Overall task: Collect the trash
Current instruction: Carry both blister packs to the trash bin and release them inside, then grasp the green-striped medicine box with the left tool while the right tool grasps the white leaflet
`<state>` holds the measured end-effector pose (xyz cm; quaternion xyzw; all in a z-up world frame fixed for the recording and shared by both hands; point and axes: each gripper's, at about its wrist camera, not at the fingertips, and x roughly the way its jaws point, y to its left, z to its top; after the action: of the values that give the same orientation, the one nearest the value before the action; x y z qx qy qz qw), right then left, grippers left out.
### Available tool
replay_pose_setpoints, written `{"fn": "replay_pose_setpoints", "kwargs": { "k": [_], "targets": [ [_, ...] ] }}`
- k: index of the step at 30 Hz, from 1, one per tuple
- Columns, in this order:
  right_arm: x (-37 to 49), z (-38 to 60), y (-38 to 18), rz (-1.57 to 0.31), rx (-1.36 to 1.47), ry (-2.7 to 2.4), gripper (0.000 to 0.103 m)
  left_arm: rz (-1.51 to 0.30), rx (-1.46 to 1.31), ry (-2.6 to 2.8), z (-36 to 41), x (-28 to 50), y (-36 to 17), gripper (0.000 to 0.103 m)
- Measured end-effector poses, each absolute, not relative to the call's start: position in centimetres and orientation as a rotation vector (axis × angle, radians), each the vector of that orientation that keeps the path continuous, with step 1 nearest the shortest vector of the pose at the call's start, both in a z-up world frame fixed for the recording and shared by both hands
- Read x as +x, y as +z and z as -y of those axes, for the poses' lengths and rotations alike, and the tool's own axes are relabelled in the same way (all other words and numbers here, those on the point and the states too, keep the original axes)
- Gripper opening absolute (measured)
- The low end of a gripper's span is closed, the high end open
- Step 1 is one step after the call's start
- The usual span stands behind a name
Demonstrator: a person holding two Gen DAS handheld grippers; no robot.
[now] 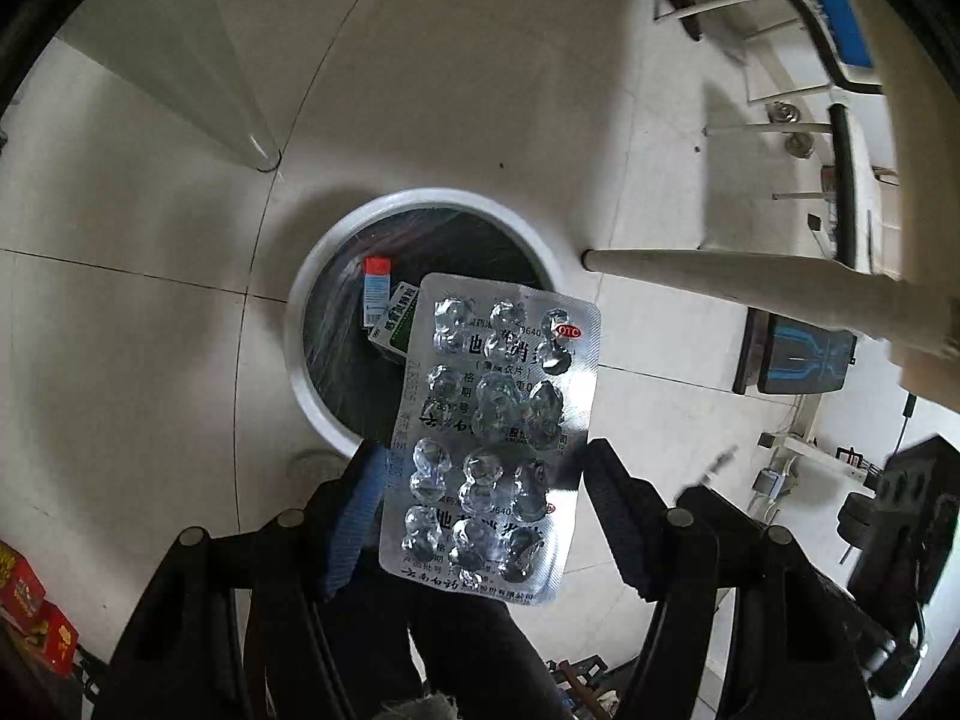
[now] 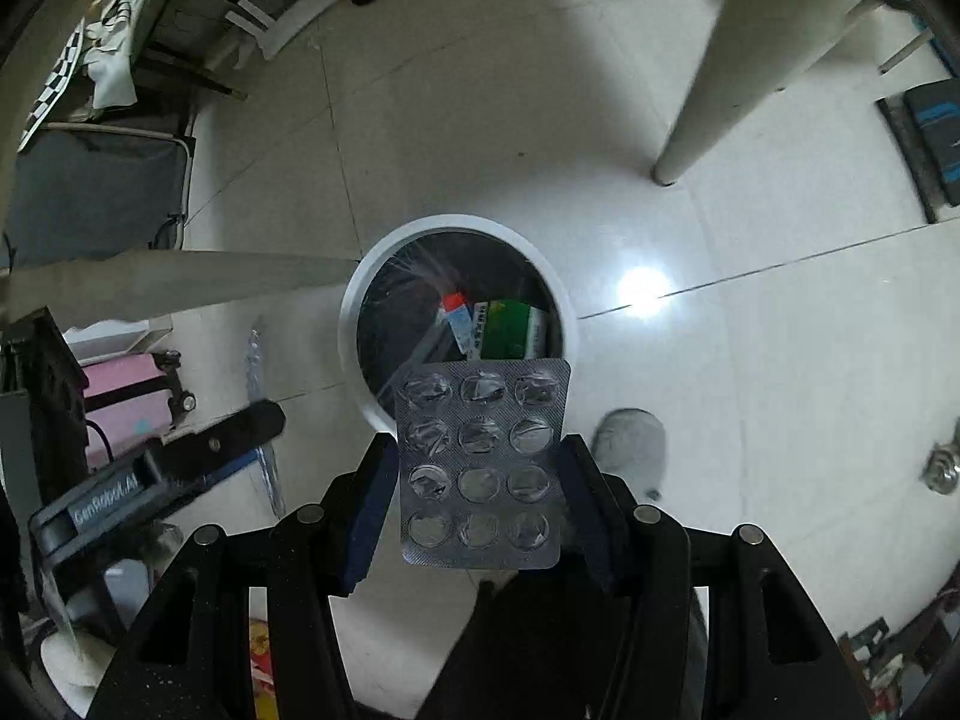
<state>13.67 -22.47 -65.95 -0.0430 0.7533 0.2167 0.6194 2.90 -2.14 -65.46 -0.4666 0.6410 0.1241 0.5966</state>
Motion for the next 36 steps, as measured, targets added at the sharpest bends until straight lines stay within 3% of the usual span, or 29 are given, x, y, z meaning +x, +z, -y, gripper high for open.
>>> {"fn": "replay_pose_setpoints", "kwargs": {
  "k": [3,4,5,7,10,21,36],
  "targets": [
    [14.5,21.5,-70.5,-1.776,-0.077,0.510,0.064,-1.491,-1.081,0.309,1.9,2.8,-66.7,0.085],
    [14.5,21.2,-71.4,-1.779,-0.078,0.509,0.077,-1.495,-1.069,0.322,1.9,2.0,-66.6,0.092],
    [14.6,21.1,-72.3,-1.778,-0.074,0.515,0.086,-1.500,-1.046,0.336,1.8,1.9,-66.5,0.092],
    [14.5,20.7,-73.6,-1.771,-0.104,0.524,0.087,-1.507,-0.993,0.370,2.0,1.6,-66.4,0.092],
    [14.3,20.6,-73.9,-1.743,-0.202,0.503,0.101,-1.530,-0.875,0.451,2.2,0.7,-65.1,0.092],
    [13.2,21.0,-67.1,-1.611,-0.382,0.460,0.101,-1.528,-0.663,0.545,3.0,-1.4,-57.8,0.092],
    [8.6,23.2,-46.9,-1.519,-0.400,0.514,0.101,-1.458,-0.598,0.535,5.8,-4.8,-41.6,0.092]
  ]
}}
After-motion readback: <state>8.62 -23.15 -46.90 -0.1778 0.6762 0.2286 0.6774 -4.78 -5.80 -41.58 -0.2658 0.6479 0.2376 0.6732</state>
